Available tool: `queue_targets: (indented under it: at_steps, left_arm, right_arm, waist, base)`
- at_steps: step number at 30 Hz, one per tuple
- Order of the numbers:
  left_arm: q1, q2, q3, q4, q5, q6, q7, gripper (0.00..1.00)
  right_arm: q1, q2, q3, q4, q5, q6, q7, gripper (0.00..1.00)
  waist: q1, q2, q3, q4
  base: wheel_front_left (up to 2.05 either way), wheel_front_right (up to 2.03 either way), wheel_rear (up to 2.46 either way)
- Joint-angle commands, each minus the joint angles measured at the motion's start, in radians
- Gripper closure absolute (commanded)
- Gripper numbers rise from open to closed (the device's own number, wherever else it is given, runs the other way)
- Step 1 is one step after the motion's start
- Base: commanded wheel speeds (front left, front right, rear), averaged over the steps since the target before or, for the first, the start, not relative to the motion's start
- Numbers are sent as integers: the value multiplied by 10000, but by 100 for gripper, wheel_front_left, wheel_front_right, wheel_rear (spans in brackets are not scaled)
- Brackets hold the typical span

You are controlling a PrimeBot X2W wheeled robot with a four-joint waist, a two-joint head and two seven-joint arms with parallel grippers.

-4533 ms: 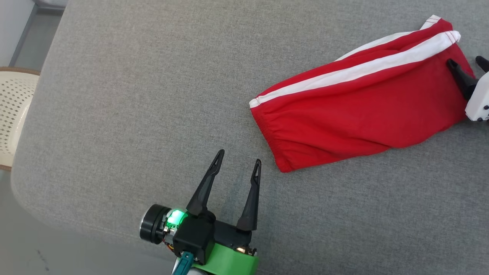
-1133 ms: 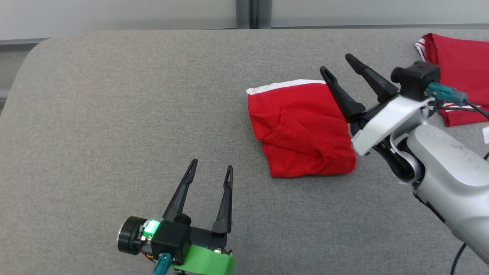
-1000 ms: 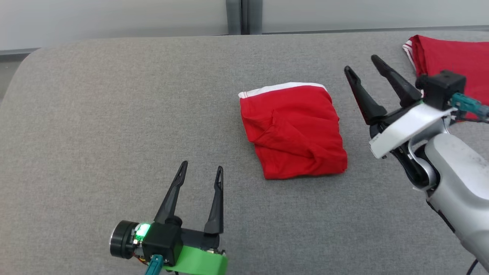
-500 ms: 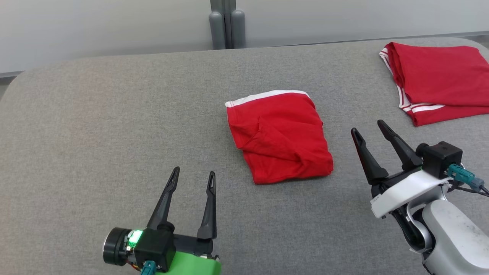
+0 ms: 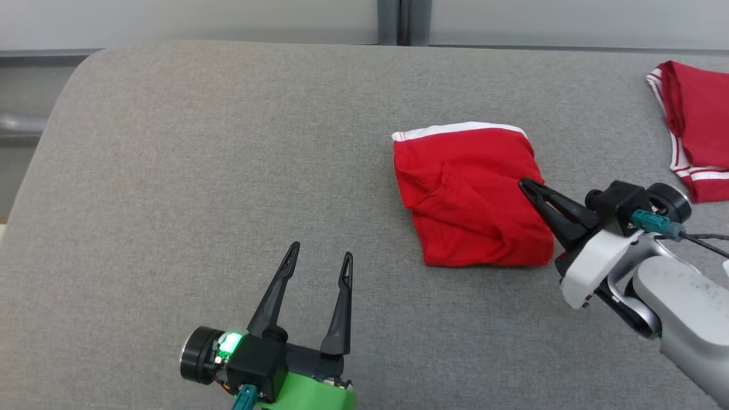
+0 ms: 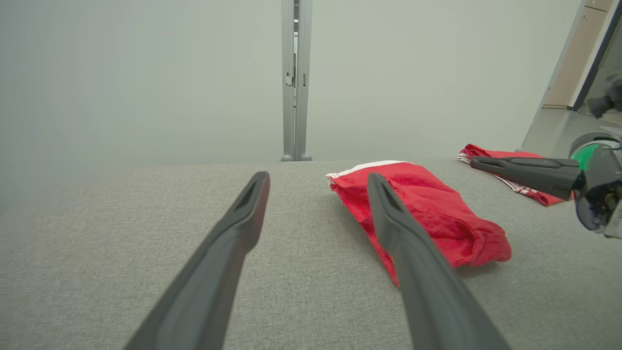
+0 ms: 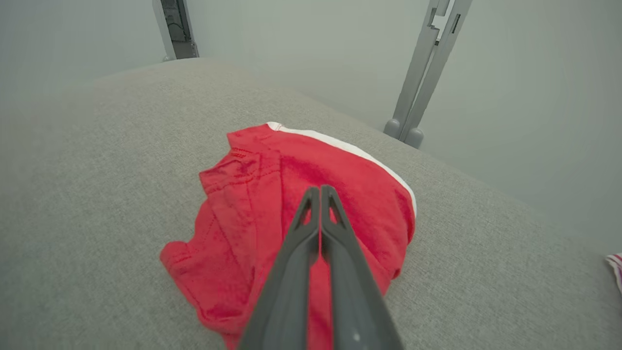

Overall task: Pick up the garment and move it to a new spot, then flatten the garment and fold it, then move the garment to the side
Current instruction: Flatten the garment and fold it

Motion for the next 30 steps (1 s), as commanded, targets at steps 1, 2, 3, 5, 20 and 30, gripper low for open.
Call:
queue_targets:
  at_steps: [1,2,3,5,20,30]
  left_arm:
    - [-193,14,-67,12,-139,58,-23,0]
    - [-230,15,-119,15,-146,88,-23,0]
    - [-270,15,-156,11,-141,111,-23,0]
    - [-319,15,-228,11,-184,149,-23,0]
    - [-643,15,-640,120,-346,224,-23,0]
    - [-604,15,-568,41,-382,252,-23,0]
  right_arm:
    - [-370,-269,440,166,159,-21,-19,100]
    - [-571,-399,724,235,298,-21,-21,100]
    - [-821,-551,1072,309,461,-21,-19,100]
    - [-1156,-763,1623,368,920,-21,-21,100]
    - [-2312,-1627,4483,-451,4828,-20,-21,100]
    - [-2463,-2520,4847,-2177,5541,-20,171,100]
  waist:
    - [0,0,503,602]
    - [0,0,549,671]
    - [0,0,604,740]
    - [0,0,679,830]
    - [0,0,919,1076]
    - [0,0,855,866]
  base:
    - [0,0,0]
    - [0,0,0]
    - [0,0,0]
    - [0,0,0]
    - [0,0,0]
    - [0,0,0]
